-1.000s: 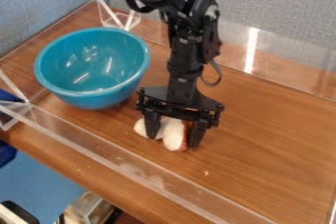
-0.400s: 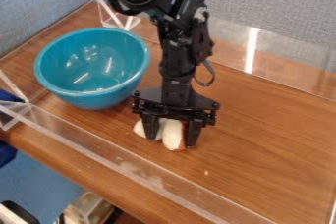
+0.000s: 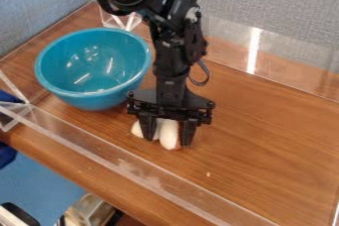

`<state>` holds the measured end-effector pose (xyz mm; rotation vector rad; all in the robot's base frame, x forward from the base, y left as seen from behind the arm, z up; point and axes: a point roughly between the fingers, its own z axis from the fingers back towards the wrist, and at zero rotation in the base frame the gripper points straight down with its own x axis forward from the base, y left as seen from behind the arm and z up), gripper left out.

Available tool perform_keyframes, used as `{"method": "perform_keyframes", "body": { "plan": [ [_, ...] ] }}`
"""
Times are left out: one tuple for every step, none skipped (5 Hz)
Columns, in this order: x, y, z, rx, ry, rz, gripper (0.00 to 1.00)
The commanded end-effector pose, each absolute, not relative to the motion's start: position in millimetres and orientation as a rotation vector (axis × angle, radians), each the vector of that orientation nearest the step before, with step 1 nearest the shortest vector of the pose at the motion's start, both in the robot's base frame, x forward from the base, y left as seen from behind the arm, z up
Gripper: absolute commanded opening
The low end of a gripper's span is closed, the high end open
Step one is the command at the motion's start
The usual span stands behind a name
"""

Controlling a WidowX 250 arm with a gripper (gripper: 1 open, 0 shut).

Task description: Put the mushroom in the blue bowl

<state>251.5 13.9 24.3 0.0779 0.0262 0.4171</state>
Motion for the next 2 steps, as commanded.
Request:
{"method": "perform_keyframes", "body": {
  "plan": [
    [250.9, 11.6, 17.8, 0.116, 0.042, 0.399, 0.00],
    [246.5, 15.2, 19.5, 0.124, 0.040, 0.417, 0.00]
  ]
}}
